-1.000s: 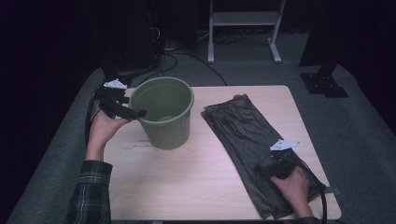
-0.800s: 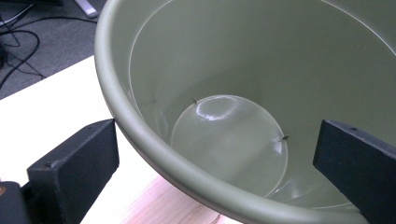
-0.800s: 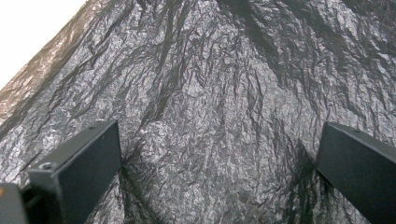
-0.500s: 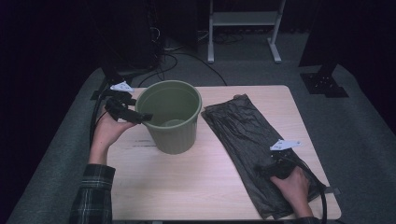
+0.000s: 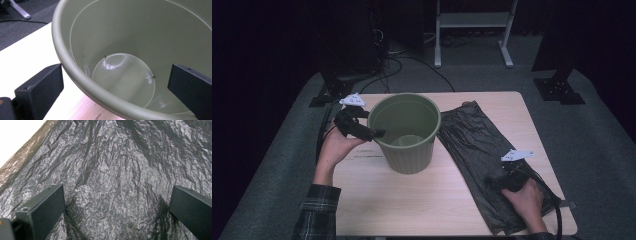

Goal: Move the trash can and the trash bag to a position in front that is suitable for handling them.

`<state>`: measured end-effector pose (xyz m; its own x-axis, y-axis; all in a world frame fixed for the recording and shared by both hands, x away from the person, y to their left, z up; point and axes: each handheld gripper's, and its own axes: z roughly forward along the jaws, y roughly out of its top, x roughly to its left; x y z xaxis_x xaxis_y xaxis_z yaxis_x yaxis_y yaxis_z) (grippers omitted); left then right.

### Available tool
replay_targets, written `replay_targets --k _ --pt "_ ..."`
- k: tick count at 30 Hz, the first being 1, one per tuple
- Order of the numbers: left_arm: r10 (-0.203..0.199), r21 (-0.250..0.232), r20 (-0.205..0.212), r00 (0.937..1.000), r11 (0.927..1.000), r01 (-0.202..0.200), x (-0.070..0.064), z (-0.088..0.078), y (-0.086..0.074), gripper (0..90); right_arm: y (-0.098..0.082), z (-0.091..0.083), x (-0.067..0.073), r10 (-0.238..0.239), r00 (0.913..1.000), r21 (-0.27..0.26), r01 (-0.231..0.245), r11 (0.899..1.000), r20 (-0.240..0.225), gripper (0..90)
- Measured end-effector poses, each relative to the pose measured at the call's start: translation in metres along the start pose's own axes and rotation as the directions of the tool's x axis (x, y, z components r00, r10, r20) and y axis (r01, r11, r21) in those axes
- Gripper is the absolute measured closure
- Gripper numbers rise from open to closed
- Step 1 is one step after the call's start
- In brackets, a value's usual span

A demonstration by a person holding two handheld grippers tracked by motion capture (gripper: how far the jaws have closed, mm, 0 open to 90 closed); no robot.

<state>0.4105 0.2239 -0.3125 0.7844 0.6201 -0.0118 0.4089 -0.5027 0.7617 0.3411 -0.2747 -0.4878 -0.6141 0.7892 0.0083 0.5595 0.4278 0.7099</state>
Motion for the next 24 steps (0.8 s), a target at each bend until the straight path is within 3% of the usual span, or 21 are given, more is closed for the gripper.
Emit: replay_targets --k 7,8,20,24 --pt "0.031 0.005 0.046 0.9984 0.9995 -0.031 -0.020 0.005 0.003 0.0 0.000 0.000 0.000 0.001 1.0000 0.000 -0.001 1.000 0.000 0.0" --pt "0.036 0.009 0.069 0.9970 0.9993 -0.037 -0.026 0.008 0.003 0.0 0.000 0.000 0.000 0.001 1.0000 0.000 -0.001 1.000 0.000 0.0" --pt "0.085 0.003 0.105 0.9908 0.9963 -0.086 -0.057 0.011 0.003 0.0 0.000 0.000 0.000 0.000 1.0000 0.000 0.000 1.000 0.000 0.0" --pt "0.110 0.004 0.129 0.9856 0.9938 -0.111 -0.072 0.014 0.005 0.0 0.000 0.000 0.000 -0.001 1.0000 0.000 0.001 1.000 0.000 0.0"
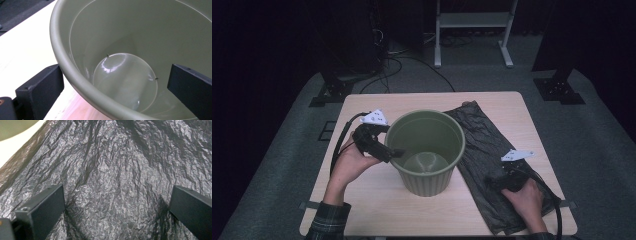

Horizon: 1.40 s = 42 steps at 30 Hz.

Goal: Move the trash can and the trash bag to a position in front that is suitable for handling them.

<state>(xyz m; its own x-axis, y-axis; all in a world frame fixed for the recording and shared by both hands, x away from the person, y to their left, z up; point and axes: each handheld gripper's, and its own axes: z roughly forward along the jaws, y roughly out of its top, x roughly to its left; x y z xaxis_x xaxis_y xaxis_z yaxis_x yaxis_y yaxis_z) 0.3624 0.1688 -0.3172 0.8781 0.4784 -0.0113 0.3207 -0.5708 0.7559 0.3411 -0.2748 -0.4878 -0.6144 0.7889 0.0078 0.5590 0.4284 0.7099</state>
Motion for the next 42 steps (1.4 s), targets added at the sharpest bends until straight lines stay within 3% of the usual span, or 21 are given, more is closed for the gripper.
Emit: replay_targets --k 8,15,20,33,37,42 --pt "0.027 -0.004 0.017 0.9995 0.9996 -0.027 -0.015 0.002 0.002 0.0 0.000 0.000 0.000 0.000 1.0000 0.000 0.000 1.000 0.000 0.0" --pt "-0.008 -0.059 -0.004 1.0000 0.9982 0.008 -0.005 -0.006 0.009 0.0 0.000 0.000 0.000 0.000 1.0000 0.000 0.000 1.000 0.000 0.0" --pt "-0.017 -0.109 -0.038 0.9992 0.9940 0.013 -0.005 -0.026 0.008 0.0 0.000 0.000 0.000 0.000 1.0000 0.000 0.000 1.000 0.000 0.0" --pt "-0.050 -0.161 -0.085 0.9951 0.9863 0.035 -0.023 -0.065 -0.033 0.0 0.000 0.000 0.000 0.000 1.0000 0.000 0.000 1.000 0.000 0.0" --pt "-0.061 -0.165 -0.112 0.9919 0.9854 0.042 -0.027 -0.066 -0.049 0.0 0.000 0.000 0.000 0.000 1.0000 0.000 0.000 1.000 0.000 0.0" --pt "-0.058 -0.160 -0.131 0.9897 0.9864 0.037 -0.033 -0.055 -0.072 0.0 0.000 0.000 0.000 0.000 1.0000 0.000 0.000 1.000 0.001 0.0"
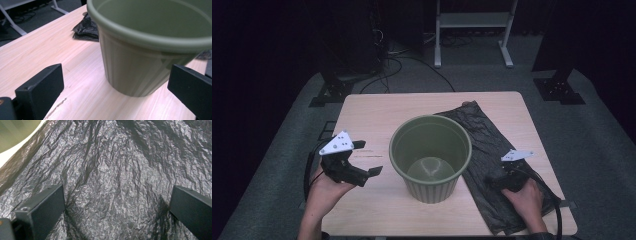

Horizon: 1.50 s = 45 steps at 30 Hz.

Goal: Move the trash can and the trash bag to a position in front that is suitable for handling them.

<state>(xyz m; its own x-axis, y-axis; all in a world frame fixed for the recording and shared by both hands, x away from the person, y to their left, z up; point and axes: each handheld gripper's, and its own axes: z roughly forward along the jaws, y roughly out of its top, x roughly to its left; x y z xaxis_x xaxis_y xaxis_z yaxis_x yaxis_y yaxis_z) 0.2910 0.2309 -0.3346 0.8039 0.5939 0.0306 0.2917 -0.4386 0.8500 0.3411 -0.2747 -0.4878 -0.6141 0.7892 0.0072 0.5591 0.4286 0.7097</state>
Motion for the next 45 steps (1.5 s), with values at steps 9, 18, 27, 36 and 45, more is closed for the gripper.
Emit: replay_targets --k 9,18,27,36,45 --pt "-0.007 0.026 0.004 1.0000 0.9996 0.007 -0.006 0.026 -0.035 0.0 0.000 0.000 0.000 0.001 1.0000 0.000 -0.001 1.000 0.000 0.0" --pt "-0.029 0.088 0.010 0.9995 0.9958 0.028 -0.011 0.055 -0.062 0.0 0.000 0.000 0.000 0.002 1.0000 -0.001 -0.002 1.000 0.000 0.0" --pt "-0.053 0.126 -0.011 0.9985 0.9905 0.054 -0.008 0.074 -0.088 0.0 0.000 0.000 0.000 0.002 1.0000 0.000 -0.002 1.000 0.000 0.0" --pt "-0.065 0.164 -0.026 0.9975 0.9841 0.069 -0.005 0.087 -0.106 0.0 0.000 0.000 0.000 0.002 1.0000 0.000 -0.002 1.000 0.000 0.0" --pt "-0.061 0.216 -0.036 0.9975 0.9741 0.067 -0.004 0.097 -0.114 0.0 0.000 0.000 0.000 0.001 1.0000 0.000 -0.001 1.000 0.000 0.0"
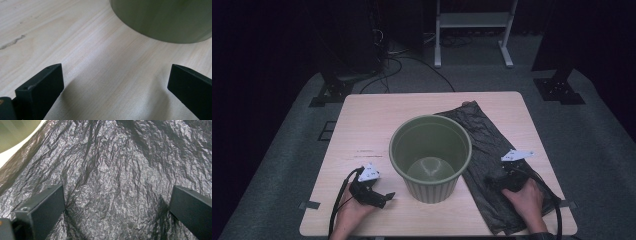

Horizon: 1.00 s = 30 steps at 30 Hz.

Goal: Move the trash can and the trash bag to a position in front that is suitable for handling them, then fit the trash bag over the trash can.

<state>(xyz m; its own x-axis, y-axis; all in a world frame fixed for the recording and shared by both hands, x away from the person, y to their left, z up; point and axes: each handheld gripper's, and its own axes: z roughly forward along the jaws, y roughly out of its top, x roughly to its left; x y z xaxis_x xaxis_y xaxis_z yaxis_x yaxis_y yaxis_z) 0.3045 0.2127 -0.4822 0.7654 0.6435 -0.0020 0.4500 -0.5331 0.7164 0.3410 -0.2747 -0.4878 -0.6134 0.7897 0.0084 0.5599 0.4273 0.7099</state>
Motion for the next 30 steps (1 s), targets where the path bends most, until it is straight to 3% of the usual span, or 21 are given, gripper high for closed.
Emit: replay_targets --k 16,20,24,30 --pt "0.002 0.005 -0.015 0.9999 1.0000 -0.001 0.000 0.001 -0.001 0.0 0.000 -0.001 0.000 0.007 1.0000 0.002 -0.007 1.000 0.007 0.0" --pt "0.001 0.005 -0.015 0.9999 1.0000 -0.001 -0.001 0.001 0.000 0.0 0.003 -0.006 0.000 -0.013 0.9990 -0.007 0.013 1.000 0.044 0.0" --pt "0.002 0.005 -0.015 0.9999 1.0000 -0.002 -0.001 0.001 0.000 0.0 0.006 -0.020 -0.015 0.035 0.9982 -0.063 -0.032 0.997 0.049 0.0" --pt "0.001 0.005 -0.015 0.9999 1.0000 -0.001 -0.001 0.001 0.000 0.0 0.008 -0.023 -0.042 0.065 0.9942 -0.026 -0.063 0.998 0.085 0.0"
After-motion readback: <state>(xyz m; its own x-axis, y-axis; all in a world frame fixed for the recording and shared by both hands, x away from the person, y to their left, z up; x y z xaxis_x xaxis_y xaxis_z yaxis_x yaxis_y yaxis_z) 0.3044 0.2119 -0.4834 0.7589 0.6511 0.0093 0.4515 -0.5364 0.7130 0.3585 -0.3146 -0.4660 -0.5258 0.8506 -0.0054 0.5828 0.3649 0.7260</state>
